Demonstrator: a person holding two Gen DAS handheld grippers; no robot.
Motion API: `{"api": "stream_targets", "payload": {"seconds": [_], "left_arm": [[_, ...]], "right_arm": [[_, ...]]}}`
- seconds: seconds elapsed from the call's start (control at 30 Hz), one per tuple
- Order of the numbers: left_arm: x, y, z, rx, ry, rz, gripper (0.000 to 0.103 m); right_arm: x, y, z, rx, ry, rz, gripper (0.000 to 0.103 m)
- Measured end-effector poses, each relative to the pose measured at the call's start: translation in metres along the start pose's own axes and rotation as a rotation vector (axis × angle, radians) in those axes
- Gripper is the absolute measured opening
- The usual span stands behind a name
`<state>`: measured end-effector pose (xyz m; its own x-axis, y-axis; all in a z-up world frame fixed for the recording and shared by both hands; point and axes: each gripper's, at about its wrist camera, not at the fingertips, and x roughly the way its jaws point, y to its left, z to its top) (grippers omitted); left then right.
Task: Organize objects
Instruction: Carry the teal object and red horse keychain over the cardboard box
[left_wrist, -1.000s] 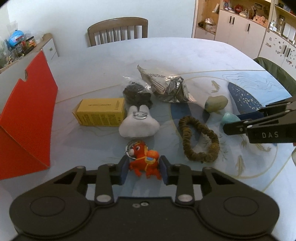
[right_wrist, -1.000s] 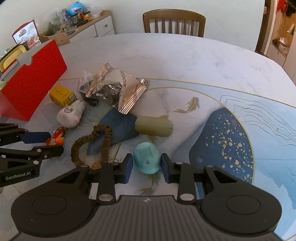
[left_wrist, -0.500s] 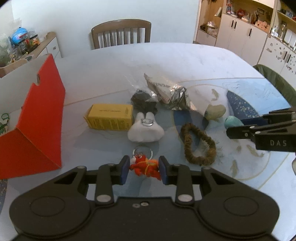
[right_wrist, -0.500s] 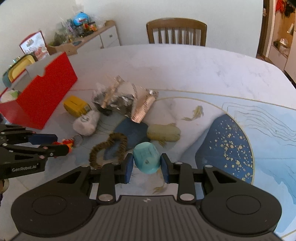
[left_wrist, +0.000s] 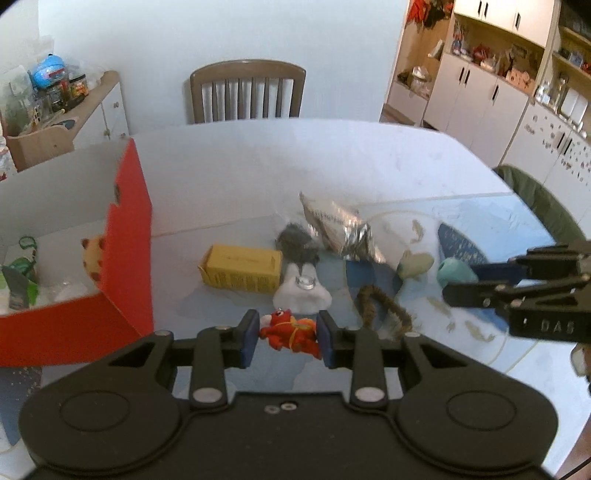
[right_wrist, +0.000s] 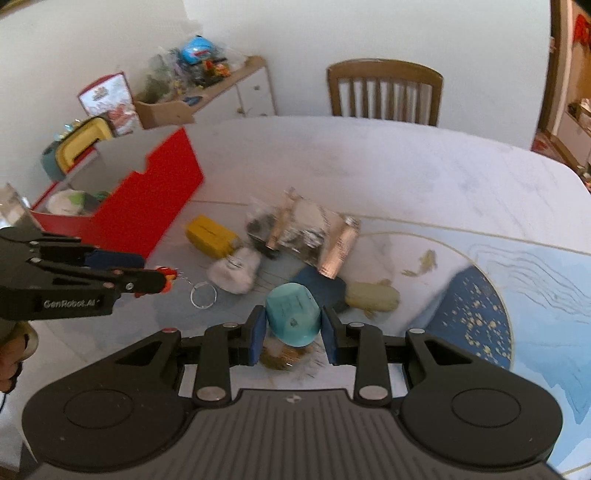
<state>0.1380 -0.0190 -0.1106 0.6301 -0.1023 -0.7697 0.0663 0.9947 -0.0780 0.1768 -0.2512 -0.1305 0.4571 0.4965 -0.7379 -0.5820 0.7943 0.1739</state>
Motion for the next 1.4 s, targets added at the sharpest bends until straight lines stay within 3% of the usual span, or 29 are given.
{"api": "stream_targets", "payload": {"seconds": [0.33,0.77,1.03,1.4], "left_arm": [[-0.053,0.026,0.033,-0.044,-0.108,-0.015,0.032],[-0.104,0.075,0.073,-0.049,-0.237,0.055,0.032],[-0.109,0.124,0.083,-0.084,-0.230,0.104,0.032],[-0.080,0.184,0.081,-0.114,-0.157,0.161,0.032]], "right_arm": [[-0.019,0.045,0.035,-0.073,-0.048,0.062,0.031],[-0.019,0.112,0.094,-0.190,-0.118,0.115,0.031],[0.001,0.155,0.120,-0.234,-0.129,0.137,0.031],[0.061,0.206,0.133,-0.287,-0.062,0.137,0.031]]}}
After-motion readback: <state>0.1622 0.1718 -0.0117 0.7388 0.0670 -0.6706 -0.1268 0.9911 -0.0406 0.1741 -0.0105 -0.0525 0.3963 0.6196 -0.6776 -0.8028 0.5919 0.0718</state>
